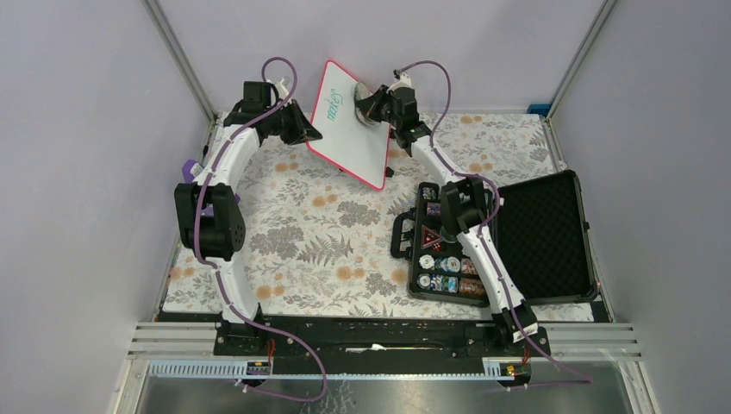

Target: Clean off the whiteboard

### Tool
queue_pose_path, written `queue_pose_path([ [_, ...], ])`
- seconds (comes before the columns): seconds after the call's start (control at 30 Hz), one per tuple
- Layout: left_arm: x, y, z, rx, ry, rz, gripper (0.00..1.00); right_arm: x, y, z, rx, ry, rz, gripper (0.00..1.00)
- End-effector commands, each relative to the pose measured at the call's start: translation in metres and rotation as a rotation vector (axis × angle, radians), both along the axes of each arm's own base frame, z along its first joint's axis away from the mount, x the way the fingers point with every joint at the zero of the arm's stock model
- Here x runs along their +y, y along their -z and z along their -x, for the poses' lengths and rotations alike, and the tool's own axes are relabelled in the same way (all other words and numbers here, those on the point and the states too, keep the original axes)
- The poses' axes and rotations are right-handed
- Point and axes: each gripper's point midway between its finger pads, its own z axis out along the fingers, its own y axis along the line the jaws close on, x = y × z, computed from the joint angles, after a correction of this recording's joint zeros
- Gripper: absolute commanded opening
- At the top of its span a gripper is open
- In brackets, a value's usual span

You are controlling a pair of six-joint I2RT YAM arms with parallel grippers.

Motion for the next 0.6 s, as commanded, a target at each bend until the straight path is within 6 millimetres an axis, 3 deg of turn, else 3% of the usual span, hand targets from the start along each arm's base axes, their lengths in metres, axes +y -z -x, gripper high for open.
queue_pose_path([
  [0.0,-0.022,0.040,0.020,0.023,0.146,-0.129,0.00,0.020,-0.006,0.017,0.024,-0.089,-0.041,0.00],
  [0.17,-0.024,0.041,0.020,0.031,0.146,-0.117,0.00,-0.042,0.055,-0.013,0.218,0.044,-0.093,0.00],
  [0.27,-0.025,0.042,0.020,0.033,0.144,-0.119,0.00,-0.053,0.069,-0.017,0.265,0.067,-0.111,0.00],
  [0.4,-0.028,0.041,0.022,0.028,0.149,-0.128,0.00,-0.026,0.052,-0.006,0.233,0.019,-0.112,0.00],
  [0.5,-0.032,0.038,0.023,0.018,0.161,-0.131,0.00,0.012,0.017,0.014,0.138,-0.056,-0.085,0.00],
  [0.57,-0.034,0.037,0.024,0.011,0.168,-0.133,0.00,0.038,-0.018,0.031,0.057,-0.114,-0.071,0.00],
])
